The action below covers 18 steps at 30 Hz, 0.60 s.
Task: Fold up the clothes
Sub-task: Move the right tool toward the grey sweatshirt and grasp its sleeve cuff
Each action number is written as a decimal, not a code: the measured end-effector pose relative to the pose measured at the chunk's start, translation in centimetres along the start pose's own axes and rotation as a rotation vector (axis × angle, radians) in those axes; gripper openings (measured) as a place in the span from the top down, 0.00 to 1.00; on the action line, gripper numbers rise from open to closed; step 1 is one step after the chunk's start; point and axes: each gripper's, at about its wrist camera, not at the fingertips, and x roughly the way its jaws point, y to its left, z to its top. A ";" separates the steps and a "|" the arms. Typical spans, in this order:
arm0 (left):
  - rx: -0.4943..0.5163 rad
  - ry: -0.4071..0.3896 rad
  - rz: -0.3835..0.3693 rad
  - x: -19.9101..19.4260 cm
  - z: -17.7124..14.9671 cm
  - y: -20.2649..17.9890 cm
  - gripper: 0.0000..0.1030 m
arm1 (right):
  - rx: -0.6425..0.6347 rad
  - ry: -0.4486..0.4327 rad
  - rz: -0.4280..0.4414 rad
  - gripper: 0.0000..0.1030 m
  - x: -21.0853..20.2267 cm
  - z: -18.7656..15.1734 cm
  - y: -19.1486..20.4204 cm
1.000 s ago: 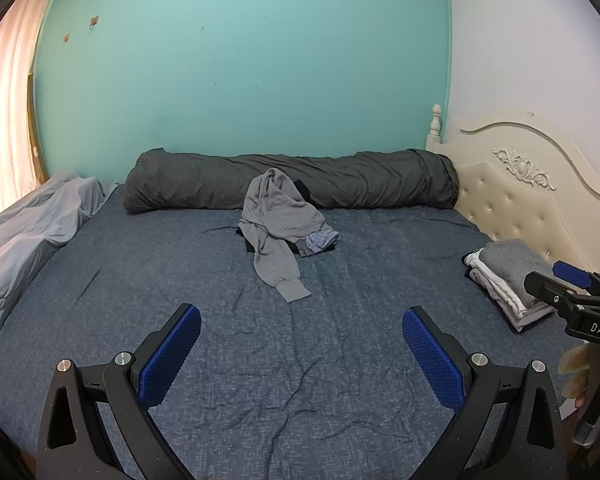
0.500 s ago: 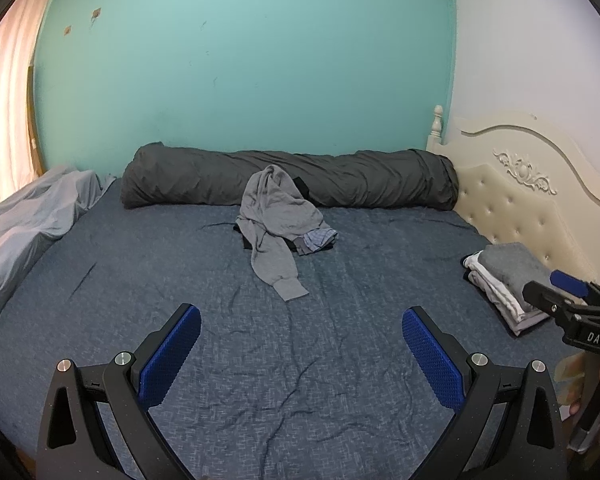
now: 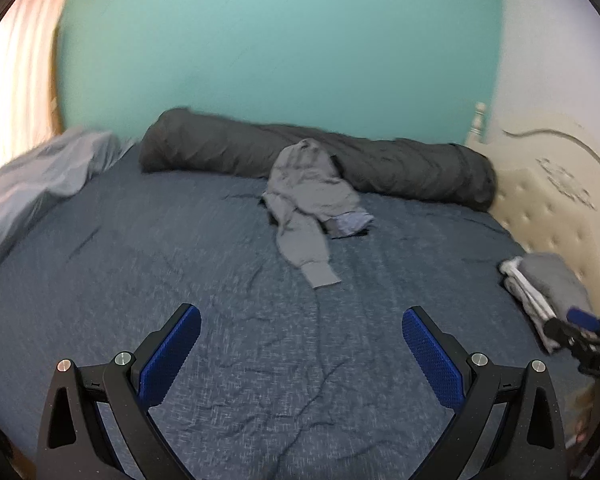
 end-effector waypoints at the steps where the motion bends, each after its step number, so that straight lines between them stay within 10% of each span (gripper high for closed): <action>1: -0.017 0.009 0.008 1.2 -0.3 0.6 0.00 | -0.001 0.008 0.003 0.01 1.1 0.0 0.1; 18: -0.173 0.091 0.136 18.4 -6.2 9.3 0.00 | -0.049 0.118 0.049 0.01 21.4 1.1 3.0</action>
